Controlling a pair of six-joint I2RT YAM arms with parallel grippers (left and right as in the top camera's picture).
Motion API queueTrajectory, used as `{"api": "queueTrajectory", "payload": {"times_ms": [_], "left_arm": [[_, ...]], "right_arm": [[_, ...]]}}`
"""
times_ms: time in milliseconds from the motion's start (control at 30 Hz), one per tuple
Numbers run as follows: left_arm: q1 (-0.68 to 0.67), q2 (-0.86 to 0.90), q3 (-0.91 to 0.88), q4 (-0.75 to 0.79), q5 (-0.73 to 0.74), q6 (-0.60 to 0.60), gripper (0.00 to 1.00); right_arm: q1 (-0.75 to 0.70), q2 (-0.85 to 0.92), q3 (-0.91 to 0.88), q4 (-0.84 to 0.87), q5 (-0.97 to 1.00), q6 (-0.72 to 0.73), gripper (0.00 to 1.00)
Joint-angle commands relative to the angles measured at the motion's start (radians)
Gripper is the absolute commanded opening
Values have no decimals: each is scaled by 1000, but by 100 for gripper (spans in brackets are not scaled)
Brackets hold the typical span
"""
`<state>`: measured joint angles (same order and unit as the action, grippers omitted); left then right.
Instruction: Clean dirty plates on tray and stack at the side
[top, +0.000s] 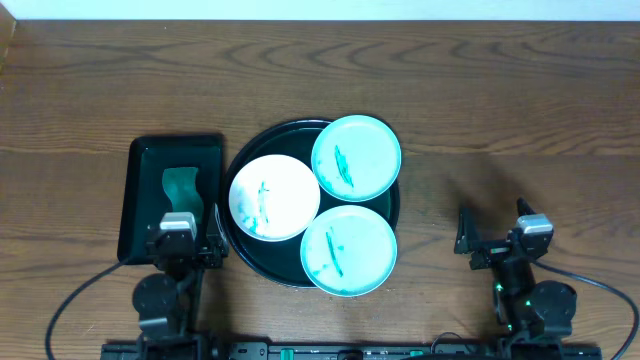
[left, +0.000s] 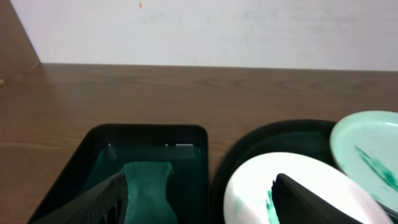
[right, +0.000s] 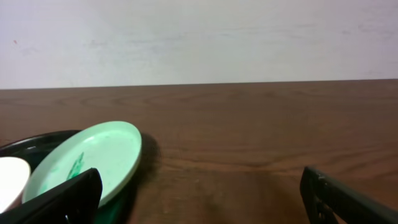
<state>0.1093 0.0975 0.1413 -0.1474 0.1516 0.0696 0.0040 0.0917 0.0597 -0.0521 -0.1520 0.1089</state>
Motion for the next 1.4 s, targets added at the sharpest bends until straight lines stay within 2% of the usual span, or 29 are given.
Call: {"api": "queueTrajectory", "payload": {"times_ms": [0,267,533,633,700,933,1200,1267,1367], "left_arm": [[-3,88,156,-61,38,12,75],[-3,405,525,-350,78,12,75],[-3,822,980,-771,89,13,75],[-3,970,1109,-899,119,12,75],[-3,1038,1141,-916,160,12,75],[-3,1168,1142,-913,204,12,75],[-3,1216,1141,-885,203,12,75],[-3,1220,1141,-882,187,13,75],[-3,1220,1141,-889,80,-13,75]], "right_arm": [[5,107,137,-17,-22,15,99],[5,533,526,-244,-57,-44,99],[5,1003,985,-607,-210,-43,99],[5,1125,1097,-672,-256,-43,99],[5,1181,1126,-668,-269,-43,99],[34,1283,1122,-575,-558,-106,99],[250,1415,1142,-444,-423,164,99],[310,1465,1183,-469,-393,178,99],[398,1576,1302,-589,-305,202,99]]}}
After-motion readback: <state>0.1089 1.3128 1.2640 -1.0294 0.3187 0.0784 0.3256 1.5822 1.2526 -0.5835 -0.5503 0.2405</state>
